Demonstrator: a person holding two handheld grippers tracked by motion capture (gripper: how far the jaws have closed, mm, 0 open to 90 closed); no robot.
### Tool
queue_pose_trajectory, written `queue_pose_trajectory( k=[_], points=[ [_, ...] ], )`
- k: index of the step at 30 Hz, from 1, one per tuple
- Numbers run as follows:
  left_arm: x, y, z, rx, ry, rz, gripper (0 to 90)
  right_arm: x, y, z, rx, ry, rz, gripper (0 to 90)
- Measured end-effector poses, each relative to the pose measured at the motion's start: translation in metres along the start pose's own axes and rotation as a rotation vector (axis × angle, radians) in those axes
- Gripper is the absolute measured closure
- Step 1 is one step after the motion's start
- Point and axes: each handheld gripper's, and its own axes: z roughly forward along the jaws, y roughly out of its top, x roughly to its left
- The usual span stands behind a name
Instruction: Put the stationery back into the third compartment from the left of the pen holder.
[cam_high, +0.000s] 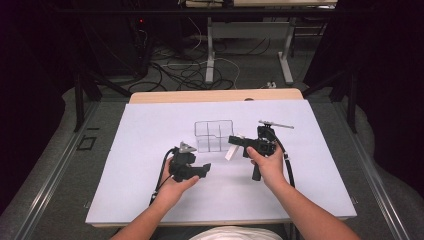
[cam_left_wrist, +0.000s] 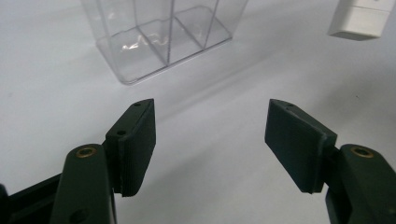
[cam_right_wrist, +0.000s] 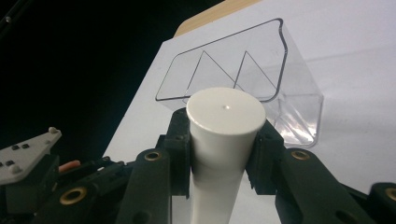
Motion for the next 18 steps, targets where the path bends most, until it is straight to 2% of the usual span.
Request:
queue_pose_trajectory(
  k=[1,4,5,9,13,15,17,18],
  points=[
    [0.002,0.000,-0.002,-0.006,0.003,-0.009,33.8,0.000,0.000,-0.001,-0.008,-0.008,-0.016,65.9],
    [0.009,-0.001,-0.011,-0.032,-0.002,-0.012,30.7,0.002,0.000,-0.002,-0.024,-0.012,-0.023,65.9],
    [0.011,-0.002,-0.013,-0.035,-0.008,-0.018,29.8,0.003,0.001,-0.003,-0.016,-0.014,-0.031,65.9],
    [0.022,-0.006,-0.023,-0.039,0.003,-0.032,26.7,0.008,0.005,-0.005,-0.053,-0.036,-0.087,65.9],
    [0.035,-0.010,-0.030,-0.044,0.033,-0.045,19.5,0.010,0.011,-0.007,-0.054,-0.051,-0.120,65.9],
    [0.040,-0.011,-0.032,-0.046,0.034,-0.071,15.9,0.011,0.014,-0.005,-0.061,-0.068,-0.124,65.9],
    [0.044,-0.012,-0.035,-0.056,0.053,-0.085,14.2,0.011,0.018,-0.004,-0.062,-0.069,-0.131,65.9],
    [0.045,-0.011,-0.035,-0.061,0.058,-0.098,12.0,0.012,0.020,-0.002,-0.069,-0.084,-0.132,65.9]
  ],
)
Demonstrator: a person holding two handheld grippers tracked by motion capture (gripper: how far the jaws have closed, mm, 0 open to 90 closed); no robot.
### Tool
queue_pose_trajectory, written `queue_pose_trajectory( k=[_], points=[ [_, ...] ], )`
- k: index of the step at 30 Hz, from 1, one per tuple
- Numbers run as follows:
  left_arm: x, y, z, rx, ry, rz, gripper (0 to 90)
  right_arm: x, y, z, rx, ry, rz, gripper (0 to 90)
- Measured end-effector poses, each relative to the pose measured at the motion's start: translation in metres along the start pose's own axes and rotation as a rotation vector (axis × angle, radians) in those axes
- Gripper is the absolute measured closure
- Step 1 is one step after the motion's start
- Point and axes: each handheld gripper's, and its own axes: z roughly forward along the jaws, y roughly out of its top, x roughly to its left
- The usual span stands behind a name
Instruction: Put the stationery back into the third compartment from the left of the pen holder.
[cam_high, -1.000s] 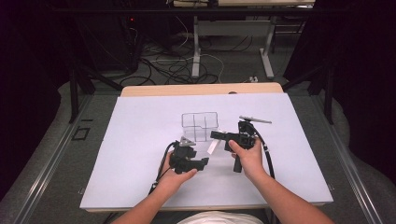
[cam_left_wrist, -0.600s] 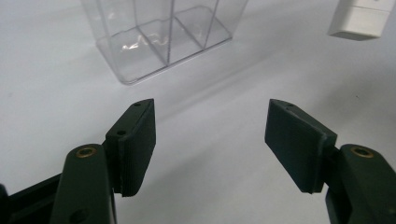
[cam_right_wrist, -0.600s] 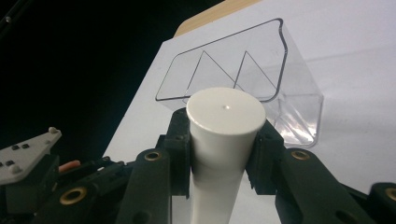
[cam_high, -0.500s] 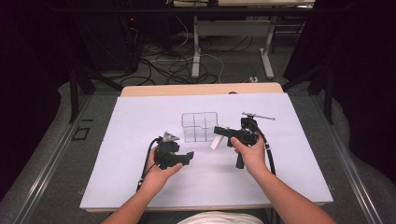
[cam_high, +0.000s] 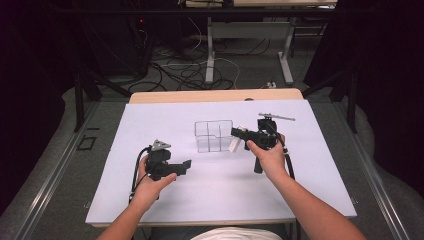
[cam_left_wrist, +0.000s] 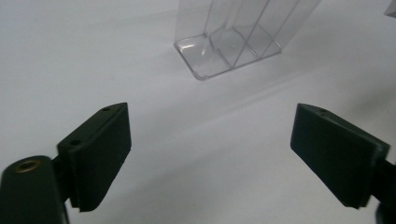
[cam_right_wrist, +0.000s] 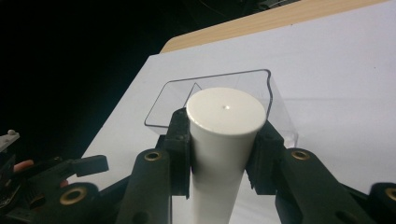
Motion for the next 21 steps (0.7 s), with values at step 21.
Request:
queue_pose_trajectory(
  k=[21],
  points=[
    [0.017,-0.004,-0.001,-0.008,0.070,0.046,0.4,0.010,0.027,0.029,-0.087,-0.130,-0.157,65.9]
  ],
)
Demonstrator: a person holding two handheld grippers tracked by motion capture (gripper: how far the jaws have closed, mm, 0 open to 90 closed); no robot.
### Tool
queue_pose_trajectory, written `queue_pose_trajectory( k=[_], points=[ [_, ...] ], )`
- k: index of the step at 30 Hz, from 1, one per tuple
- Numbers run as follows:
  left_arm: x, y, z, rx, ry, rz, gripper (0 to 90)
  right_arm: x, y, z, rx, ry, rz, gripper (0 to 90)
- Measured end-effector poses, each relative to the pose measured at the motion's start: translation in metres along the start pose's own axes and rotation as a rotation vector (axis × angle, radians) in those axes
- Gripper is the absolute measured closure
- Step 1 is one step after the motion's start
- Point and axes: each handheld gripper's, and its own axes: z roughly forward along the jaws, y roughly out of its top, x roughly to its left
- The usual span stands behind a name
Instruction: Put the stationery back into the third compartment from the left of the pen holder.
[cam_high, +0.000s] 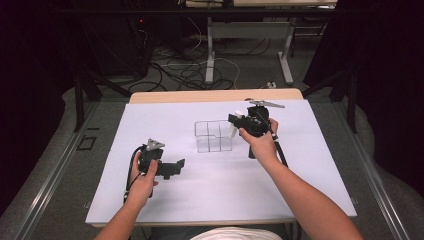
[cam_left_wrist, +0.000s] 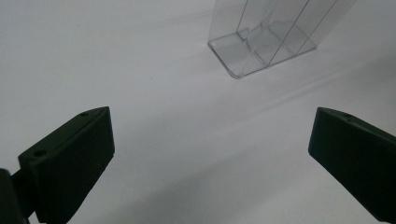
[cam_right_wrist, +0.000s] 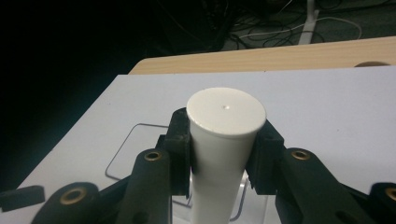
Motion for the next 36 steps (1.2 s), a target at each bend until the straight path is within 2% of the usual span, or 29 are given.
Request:
queue_pose_trajectory(
  k=[4,6,8,10,13,16,18,21,27,36],
  points=[
    [0.000,-0.002,0.001,0.013,0.003,0.015,0.4,-0.001,-0.001,0.007,-0.008,-0.018,-0.004,65.9],
    [0.000,-0.002,0.002,0.004,0.003,0.004,0.4,-0.001,-0.002,0.010,-0.010,-0.025,-0.005,65.9],
    [0.001,-0.003,0.002,0.010,0.002,0.015,0.4,-0.001,-0.002,0.012,-0.014,-0.026,-0.006,65.9],
    [0.000,-0.003,0.003,0.013,-0.003,-0.002,0.4,-0.001,-0.003,0.015,-0.022,-0.035,-0.011,65.8],
    [0.001,-0.004,0.004,0.012,0.003,0.003,0.4,0.000,-0.005,0.020,-0.024,-0.046,-0.015,65.9],
    [0.000,-0.004,0.005,0.015,0.006,-0.002,0.4,0.001,-0.007,0.024,-0.021,-0.054,-0.022,65.8],
    [0.001,-0.004,0.005,0.021,0.009,0.015,0.4,0.002,-0.008,0.026,-0.013,-0.058,-0.033,65.9],
    [0.000,-0.005,0.006,0.014,0.006,0.004,0.4,0.003,-0.010,0.029,-0.007,-0.071,-0.055,65.8],
    [0.001,-0.005,0.006,0.026,0.003,0.010,0.4,0.004,-0.014,0.036,0.006,-0.094,-0.078,65.8],
    [0.001,-0.005,0.007,0.027,0.003,0.015,0.4,0.006,-0.020,0.042,0.028,-0.104,-0.107,65.8]
  ],
)
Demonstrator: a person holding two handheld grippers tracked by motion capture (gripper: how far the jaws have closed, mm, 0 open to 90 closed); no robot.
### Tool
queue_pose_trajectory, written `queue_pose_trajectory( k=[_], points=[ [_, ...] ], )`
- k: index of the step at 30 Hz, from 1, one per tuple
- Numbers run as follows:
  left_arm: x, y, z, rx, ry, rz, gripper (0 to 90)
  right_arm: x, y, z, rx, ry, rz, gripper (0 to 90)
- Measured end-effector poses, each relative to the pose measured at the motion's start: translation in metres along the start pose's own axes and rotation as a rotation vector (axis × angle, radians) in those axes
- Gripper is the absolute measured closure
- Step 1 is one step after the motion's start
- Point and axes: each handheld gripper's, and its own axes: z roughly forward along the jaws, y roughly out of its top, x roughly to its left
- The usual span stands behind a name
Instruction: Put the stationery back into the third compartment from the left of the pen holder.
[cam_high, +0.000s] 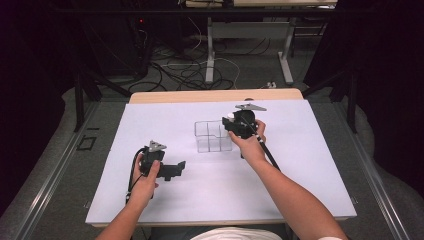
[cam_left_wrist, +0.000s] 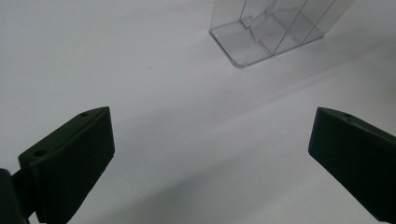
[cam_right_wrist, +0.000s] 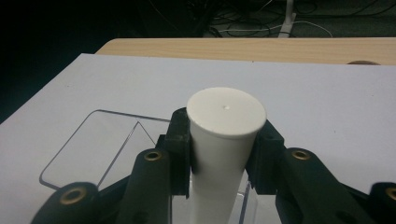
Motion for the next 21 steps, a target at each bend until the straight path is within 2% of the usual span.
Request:
queue_pose_trajectory(
  k=[9,15,21],
  points=[
    [0.000,0.000,0.000,0.007,-0.001,-0.002,0.4,0.002,-0.005,0.003,0.018,-0.001,-0.015,64.6],
    [0.000,0.000,0.001,0.007,0.001,-0.004,0.4,0.002,-0.002,-0.004,-0.013,0.033,-0.011,50.3],
    [0.001,0.000,0.001,0.006,0.005,-0.007,0.4,0.000,-0.001,-0.009,-0.005,0.059,-0.023,40.0]
  ],
)
